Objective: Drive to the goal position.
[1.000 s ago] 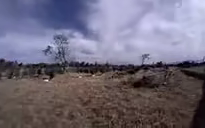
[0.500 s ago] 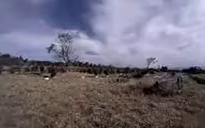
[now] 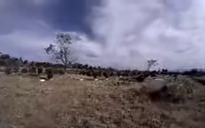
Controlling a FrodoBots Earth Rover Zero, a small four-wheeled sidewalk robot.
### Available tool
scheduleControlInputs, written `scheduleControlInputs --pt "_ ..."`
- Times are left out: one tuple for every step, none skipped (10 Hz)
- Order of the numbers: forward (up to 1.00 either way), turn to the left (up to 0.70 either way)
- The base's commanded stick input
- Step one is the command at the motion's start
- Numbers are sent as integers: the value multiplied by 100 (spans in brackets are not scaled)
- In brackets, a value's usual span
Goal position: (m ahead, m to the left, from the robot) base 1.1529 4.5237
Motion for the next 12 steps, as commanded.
scheduleControlInputs --pt "70 0" --pt "70 0" --pt "70 0" --pt "70 0" --pt "70 0" --pt "70 0" --pt "70 0" --pt "70 0" --pt "70 0" --pt "70 0" --pt "70 0" --pt "70 0"
